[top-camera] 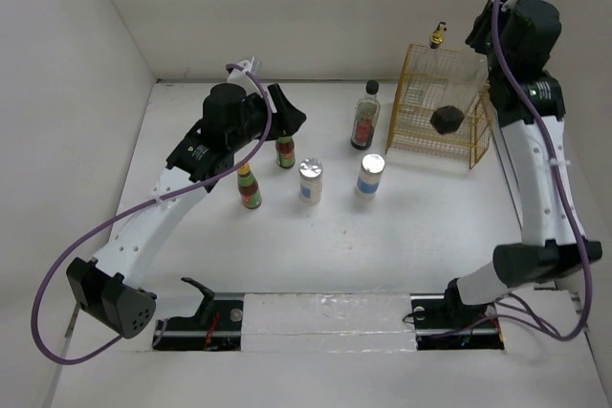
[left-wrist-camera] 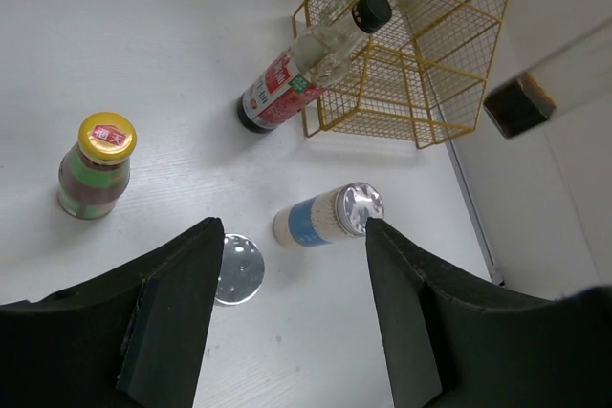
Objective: Organize the condiment bottles
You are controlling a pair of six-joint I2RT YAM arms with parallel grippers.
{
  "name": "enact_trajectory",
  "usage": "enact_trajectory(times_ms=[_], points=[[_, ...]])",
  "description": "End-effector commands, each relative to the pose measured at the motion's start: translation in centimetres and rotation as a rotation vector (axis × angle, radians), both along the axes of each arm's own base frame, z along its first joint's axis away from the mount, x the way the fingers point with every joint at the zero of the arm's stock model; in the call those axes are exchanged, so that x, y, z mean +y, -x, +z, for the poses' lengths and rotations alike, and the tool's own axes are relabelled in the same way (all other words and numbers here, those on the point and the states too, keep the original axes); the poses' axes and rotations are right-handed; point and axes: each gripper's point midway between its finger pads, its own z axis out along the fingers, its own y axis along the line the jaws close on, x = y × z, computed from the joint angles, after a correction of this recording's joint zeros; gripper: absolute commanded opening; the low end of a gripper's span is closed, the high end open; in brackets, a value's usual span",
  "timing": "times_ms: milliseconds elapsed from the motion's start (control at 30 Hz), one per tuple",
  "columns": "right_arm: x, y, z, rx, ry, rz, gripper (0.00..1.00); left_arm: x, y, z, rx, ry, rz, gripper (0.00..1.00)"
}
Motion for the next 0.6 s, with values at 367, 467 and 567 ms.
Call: enact_trajectory(times_ms=[367, 467, 567], points=[[-5.0, -6.5, 8.6, -0.289, -0.024, -0.111, 0.00, 1.9, -0.2, 1.5, -0.064, -0.048, 0.068, 0.65], [-6.0, -8.0, 7.8, -0.281, -0.025, -0.143, 0.00, 1.7, -0.6, 1.0, -0.051, -0.066, 0.064, 0.65], [-6.8, -9.4, 6.8, -0.271, -0.035, -0.171, 0.00, 1.7, -0.9, 1.2, -0.060, -0.074, 0.070, 0.65]])
